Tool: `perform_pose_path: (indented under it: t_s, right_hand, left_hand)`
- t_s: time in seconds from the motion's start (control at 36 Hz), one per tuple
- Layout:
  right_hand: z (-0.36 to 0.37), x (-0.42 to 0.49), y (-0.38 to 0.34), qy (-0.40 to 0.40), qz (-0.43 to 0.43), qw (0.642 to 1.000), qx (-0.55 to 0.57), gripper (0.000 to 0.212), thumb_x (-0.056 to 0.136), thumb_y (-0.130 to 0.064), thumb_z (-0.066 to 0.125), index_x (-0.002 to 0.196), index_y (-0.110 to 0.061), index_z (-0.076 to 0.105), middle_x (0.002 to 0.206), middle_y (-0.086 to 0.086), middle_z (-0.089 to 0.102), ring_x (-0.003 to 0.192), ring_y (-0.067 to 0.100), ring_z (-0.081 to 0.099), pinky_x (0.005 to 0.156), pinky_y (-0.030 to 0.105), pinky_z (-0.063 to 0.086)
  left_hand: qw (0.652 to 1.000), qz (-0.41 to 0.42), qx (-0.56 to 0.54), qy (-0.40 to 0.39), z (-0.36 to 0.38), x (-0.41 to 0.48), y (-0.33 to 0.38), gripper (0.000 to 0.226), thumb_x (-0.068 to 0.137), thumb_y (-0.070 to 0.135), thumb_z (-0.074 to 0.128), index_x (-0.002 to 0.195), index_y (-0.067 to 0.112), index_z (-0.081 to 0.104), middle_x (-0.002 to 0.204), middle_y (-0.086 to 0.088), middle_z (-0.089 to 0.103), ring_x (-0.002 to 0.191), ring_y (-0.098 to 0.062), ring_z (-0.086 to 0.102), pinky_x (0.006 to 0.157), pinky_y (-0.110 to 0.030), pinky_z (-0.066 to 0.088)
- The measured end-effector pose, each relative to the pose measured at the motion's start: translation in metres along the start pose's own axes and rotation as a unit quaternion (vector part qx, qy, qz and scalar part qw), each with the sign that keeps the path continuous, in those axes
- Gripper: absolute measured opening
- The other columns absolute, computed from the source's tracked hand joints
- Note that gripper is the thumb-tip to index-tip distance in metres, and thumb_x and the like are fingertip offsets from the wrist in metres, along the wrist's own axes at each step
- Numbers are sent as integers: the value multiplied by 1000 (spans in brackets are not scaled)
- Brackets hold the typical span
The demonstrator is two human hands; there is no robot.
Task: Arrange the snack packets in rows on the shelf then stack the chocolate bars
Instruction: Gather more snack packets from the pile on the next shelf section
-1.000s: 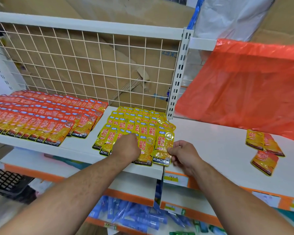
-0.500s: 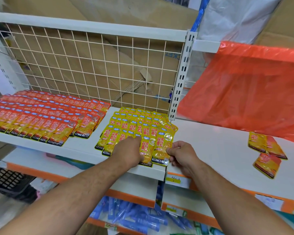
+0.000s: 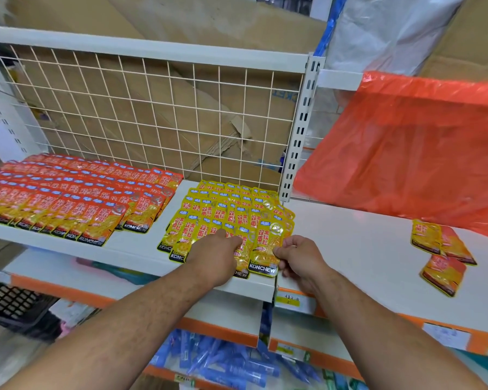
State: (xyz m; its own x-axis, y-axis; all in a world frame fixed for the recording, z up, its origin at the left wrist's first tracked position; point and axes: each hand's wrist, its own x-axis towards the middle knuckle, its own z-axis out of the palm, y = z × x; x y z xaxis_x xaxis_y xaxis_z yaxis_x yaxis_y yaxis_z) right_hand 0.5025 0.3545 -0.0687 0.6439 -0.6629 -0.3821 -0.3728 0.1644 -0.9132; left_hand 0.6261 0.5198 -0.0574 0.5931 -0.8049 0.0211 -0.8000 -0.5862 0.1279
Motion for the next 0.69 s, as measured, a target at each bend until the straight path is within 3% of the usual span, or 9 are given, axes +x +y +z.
perform_pose_path:
  t_s: [0.19, 0.36, 0.5, 0.61, 0.69]
  right_hand:
    - [0, -1, -1, -11, 5, 1000, -12, 22, 87, 4, 67, 88, -10, 50, 57, 8, 50, 44, 18, 49, 42, 27, 38]
    - [8, -5, -4, -16, 13, 1000, -22, 23, 87, 5, 67, 90, -9, 50, 58, 9, 51, 42, 17, 49, 40, 25, 37]
    - [15, -7, -1, -10, 19, 996, -82, 27, 88, 0, 68, 82, -13, 45, 49, 9, 52, 46, 24, 50, 45, 30, 44]
    - [20, -11, -2, 22, 2, 990, -141, 31, 88, -2, 67, 75, -15, 42, 54, 15, 54, 38, 22, 51, 43, 29, 45]
    - [26, -12, -4, 52, -42, 975, -214, 33, 83, -5, 69, 67, -16, 42, 56, 14, 55, 43, 29, 59, 45, 38, 52]
  left_hand:
    - [1000, -3, 1, -8, -6, -1, -1, 40, 89, 38, 57, 129, 33, 55, 120, -2, 54, 106, -24, 58, 80, -33, 50]
    - [996, -27, -26, 77, -11, -2, -1, 37, 93, 33, 51, 128, 23, 53, 114, -4, 55, 104, -25, 56, 73, -34, 48]
    - [994, -30, -33, 98, -14, -5, -3, 40, 94, 31, 50, 133, 21, 52, 114, -6, 56, 104, -26, 56, 72, -34, 47]
    - [994, -31, -38, 95, -15, -8, -3, 38, 93, 31, 51, 129, 19, 55, 114, -6, 57, 102, -26, 57, 73, -35, 49]
    - [994, -28, -43, 92, -15, -11, -1, 39, 93, 29, 51, 130, 18, 55, 112, -7, 57, 101, -27, 57, 74, -36, 50]
